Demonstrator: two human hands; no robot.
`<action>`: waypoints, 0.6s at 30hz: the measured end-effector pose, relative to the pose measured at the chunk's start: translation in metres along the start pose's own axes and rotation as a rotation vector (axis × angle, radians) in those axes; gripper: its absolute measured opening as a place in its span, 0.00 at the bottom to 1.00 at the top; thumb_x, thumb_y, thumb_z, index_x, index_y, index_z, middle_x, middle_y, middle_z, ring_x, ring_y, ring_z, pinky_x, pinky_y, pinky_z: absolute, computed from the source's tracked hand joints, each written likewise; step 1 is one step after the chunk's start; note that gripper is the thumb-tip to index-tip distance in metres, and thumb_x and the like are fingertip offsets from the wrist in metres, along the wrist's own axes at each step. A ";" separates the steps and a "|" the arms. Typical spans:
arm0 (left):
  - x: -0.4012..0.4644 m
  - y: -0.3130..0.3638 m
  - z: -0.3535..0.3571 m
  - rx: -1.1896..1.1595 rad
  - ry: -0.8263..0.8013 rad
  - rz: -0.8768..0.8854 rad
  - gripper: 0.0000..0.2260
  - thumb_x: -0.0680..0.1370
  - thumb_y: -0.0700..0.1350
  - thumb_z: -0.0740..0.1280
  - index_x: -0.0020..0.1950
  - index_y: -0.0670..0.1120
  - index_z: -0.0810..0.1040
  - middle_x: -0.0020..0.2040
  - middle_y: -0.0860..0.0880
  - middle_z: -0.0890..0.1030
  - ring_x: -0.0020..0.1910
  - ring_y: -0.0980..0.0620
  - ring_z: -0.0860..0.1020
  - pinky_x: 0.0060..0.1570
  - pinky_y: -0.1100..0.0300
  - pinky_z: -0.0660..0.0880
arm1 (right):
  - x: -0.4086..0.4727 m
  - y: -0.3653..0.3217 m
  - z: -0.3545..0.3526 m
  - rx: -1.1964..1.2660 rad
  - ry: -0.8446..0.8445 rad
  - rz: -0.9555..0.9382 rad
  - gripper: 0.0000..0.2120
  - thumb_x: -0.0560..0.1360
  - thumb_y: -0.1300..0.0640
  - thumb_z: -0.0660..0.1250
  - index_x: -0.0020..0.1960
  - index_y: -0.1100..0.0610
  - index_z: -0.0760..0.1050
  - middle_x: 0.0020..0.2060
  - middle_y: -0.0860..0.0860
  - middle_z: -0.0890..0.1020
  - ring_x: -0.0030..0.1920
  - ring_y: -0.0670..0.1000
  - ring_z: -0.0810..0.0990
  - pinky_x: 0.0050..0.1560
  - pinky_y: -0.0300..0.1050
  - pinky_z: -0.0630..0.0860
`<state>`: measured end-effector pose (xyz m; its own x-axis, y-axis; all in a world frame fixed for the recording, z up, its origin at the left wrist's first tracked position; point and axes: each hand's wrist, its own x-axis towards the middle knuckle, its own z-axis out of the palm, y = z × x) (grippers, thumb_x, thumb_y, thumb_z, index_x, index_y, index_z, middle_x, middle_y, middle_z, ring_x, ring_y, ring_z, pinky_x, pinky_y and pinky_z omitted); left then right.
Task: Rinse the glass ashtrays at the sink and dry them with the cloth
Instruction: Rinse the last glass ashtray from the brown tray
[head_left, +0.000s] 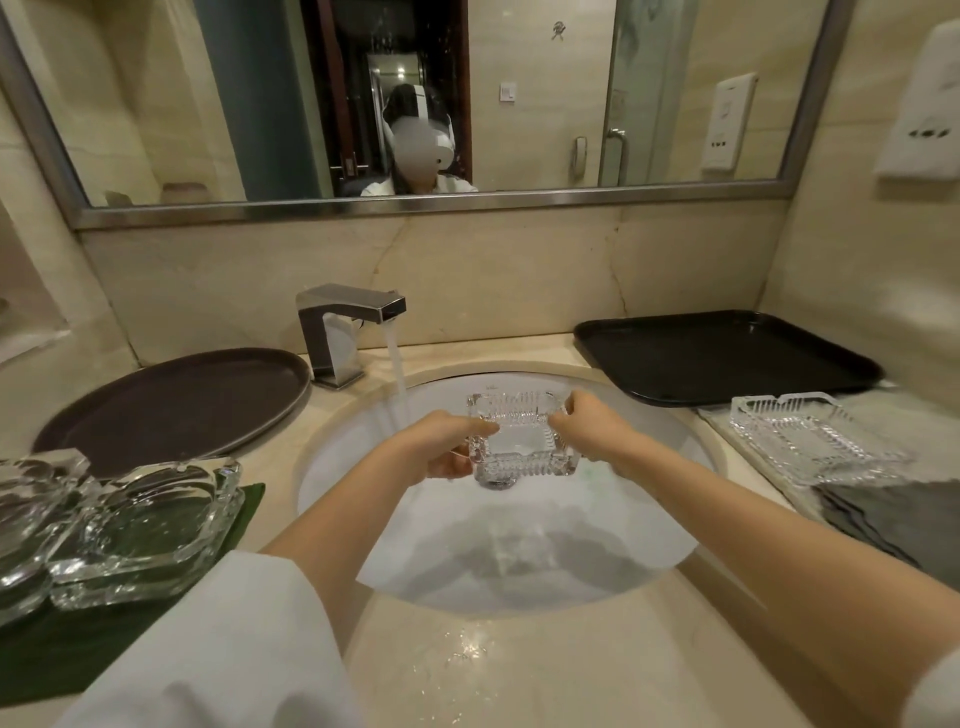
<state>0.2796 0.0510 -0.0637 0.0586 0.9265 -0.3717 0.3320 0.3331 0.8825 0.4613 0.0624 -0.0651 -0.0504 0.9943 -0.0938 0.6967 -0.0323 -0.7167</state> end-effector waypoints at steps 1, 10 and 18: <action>0.001 -0.001 0.002 -0.022 0.000 0.004 0.11 0.75 0.46 0.69 0.51 0.40 0.75 0.35 0.47 0.75 0.29 0.54 0.74 0.26 0.66 0.74 | -0.002 0.000 -0.004 0.024 -0.010 -0.005 0.08 0.78 0.57 0.59 0.55 0.59 0.65 0.38 0.52 0.70 0.34 0.48 0.65 0.31 0.40 0.62; -0.011 0.050 0.046 -0.271 -0.196 0.182 0.09 0.75 0.49 0.68 0.44 0.42 0.77 0.33 0.49 0.80 0.28 0.56 0.78 0.32 0.67 0.77 | -0.021 0.013 -0.086 -0.071 0.149 -0.004 0.09 0.75 0.61 0.60 0.55 0.59 0.72 0.41 0.54 0.76 0.34 0.49 0.71 0.29 0.40 0.67; -0.020 0.100 0.150 -0.421 -0.300 0.195 0.16 0.74 0.43 0.70 0.56 0.33 0.75 0.42 0.41 0.78 0.36 0.50 0.79 0.30 0.67 0.79 | -0.055 0.078 -0.183 -0.040 0.271 0.057 0.08 0.76 0.62 0.62 0.55 0.61 0.75 0.31 0.52 0.69 0.27 0.49 0.62 0.27 0.41 0.59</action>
<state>0.4524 0.0391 -0.0113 0.3674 0.9081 -0.2010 -0.1135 0.2583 0.9594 0.6496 0.0239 0.0107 0.1791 0.9821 0.0583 0.7205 -0.0905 -0.6875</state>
